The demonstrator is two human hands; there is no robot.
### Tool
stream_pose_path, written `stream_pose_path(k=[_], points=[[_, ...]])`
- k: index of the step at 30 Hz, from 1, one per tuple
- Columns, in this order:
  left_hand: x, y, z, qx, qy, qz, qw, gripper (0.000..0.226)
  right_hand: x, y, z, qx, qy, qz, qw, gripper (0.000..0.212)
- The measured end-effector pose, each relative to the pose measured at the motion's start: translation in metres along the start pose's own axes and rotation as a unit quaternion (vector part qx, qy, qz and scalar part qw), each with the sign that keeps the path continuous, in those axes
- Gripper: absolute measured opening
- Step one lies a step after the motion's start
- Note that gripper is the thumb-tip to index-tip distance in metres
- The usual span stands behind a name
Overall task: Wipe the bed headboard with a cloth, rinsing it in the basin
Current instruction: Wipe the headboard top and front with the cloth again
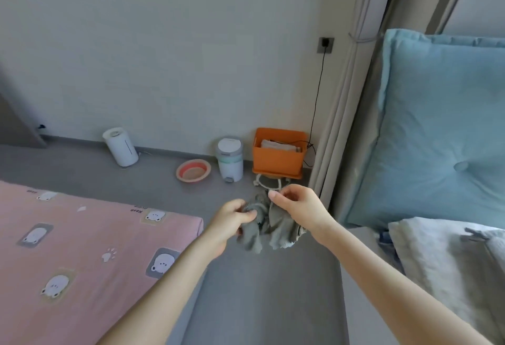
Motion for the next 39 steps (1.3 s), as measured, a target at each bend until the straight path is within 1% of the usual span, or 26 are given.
stream_pose_path(k=[2, 5, 7, 9, 11, 13, 15, 17, 18, 19, 20, 22, 23, 25, 28, 31, 33, 35, 37, 38, 39], points=[[0.009, -0.030, 0.023, -0.004, 0.021, 0.010, 1.000, 0.015, -0.003, -0.042, 0.007, 0.003, 0.014, -0.022, 1.000, 0.043], [0.025, -0.071, 0.053, -0.010, 0.008, 0.024, 1.000, 0.022, -0.017, -0.104, 0.015, 0.007, 0.041, -0.057, 0.998, 0.039], [0.037, -0.096, 0.072, -0.022, -0.021, 0.036, 0.999, 0.026, -0.030, -0.141, 0.019, 0.015, 0.048, -0.077, 0.996, 0.028], [0.053, -0.125, 0.093, -0.034, -0.053, 0.052, 0.997, 0.027, -0.042, -0.177, 0.023, 0.030, 0.080, -0.096, 0.992, 0.016], [0.072, -0.156, 0.112, -0.043, -0.070, 0.069, 0.994, 0.024, -0.054, -0.215, 0.030, 0.040, 0.107, -0.106, 0.988, 0.011], [0.092, -0.191, 0.128, -0.045, -0.070, 0.085, 0.993, 0.020, -0.068, -0.255, 0.041, 0.041, 0.086, -0.118, 0.988, 0.016], [0.111, -0.226, 0.144, -0.043, -0.076, 0.090, 0.992, 0.019, -0.086, -0.295, 0.051, 0.033, 0.050, -0.141, 0.988, 0.034], [0.127, -0.262, 0.162, -0.038, -0.096, 0.073, 0.992, 0.018, -0.102, -0.337, 0.059, 0.015, 0.038, -0.168, 0.985, 0.049], [0.133, -0.280, 0.171, -0.035, -0.115, 0.060, 0.991, 0.018, -0.108, -0.359, 0.063, 0.006, 0.046, -0.175, 0.983, 0.051], [0.141, -0.298, 0.180, -0.034, -0.133, 0.050, 0.989, 0.017, -0.112, -0.381, 0.065, 0.008, 0.064, -0.176, 0.982, 0.048], [0.149, -0.316, 0.189, -0.033, -0.143, 0.043, 0.988, 0.016, -0.116, -0.404, 0.067, 0.016, 0.089, -0.177, 0.980, 0.041], [0.168, -0.350, 0.207, -0.030, -0.140, 0.044, 0.989, 0.017, -0.123, -0.447, 0.067, 0.032, 0.131, -0.177, 0.975, 0.024], [0.178, -0.366, 0.214, -0.027, -0.135, 0.048, 0.989, 0.019, -0.127, -0.466, 0.069, 0.034, 0.149, -0.179, 0.972, 0.021], [0.198, -0.398, 0.226, -0.025, -0.122, 0.056, 0.991, 0.022, -0.136, -0.506, 0.076, 0.028, 0.183, -0.185, 0.965, 0.024], [0.223, -0.432, 0.240, -0.043, -0.130, 0.076, 0.988, 0.023, -0.146, -0.554, 0.091, 0.015, 0.250, -0.194, 0.948, 0.025], [0.264, -0.486, 0.246, -0.040, -0.124, 0.122, 0.984, 0.015, -0.173, -0.616, 0.108, 0.015, 0.300, -0.232, 0.925, 0.020], [0.294, -0.523, 0.245, -0.036, -0.159, 0.176, 0.971, 0.012, -0.196, -0.655, 0.119, 0.015, 0.276, -0.242, 0.930, 0.024], [0.321, -0.559, 0.236, -0.015, -0.207, 0.249, 0.946, 0.018, -0.219, -0.693, 0.137, -0.016, 0.221, -0.220, 0.950, 0.025], [0.347, -0.594, 0.219, 0.035, -0.219, 0.311, 0.924, 0.023, -0.246, -0.726, 0.159, -0.085, 0.138, -0.200, 0.966, 0.019], [0.356, -0.612, 0.210, 0.062, -0.211, 0.326, 0.919, 0.024, -0.263, -0.738, 0.169, -0.128, 0.081, -0.200, 0.968, 0.018], [0.364, -0.630, 0.202, 0.079, -0.196, 0.333, 0.919, 0.024, -0.281, -0.748, 0.181, -0.193, -0.002, -0.191, 0.963, 0.017]])
Point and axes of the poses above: each hand's wrist, its own y-axis away from the middle knuckle, its own x-axis out of the back of the hand, z = x × y, the point moved 7 cm from there along -y, towards the middle knuckle, and after that the axes turned 14 degrees about x, right-handed, at the moved point
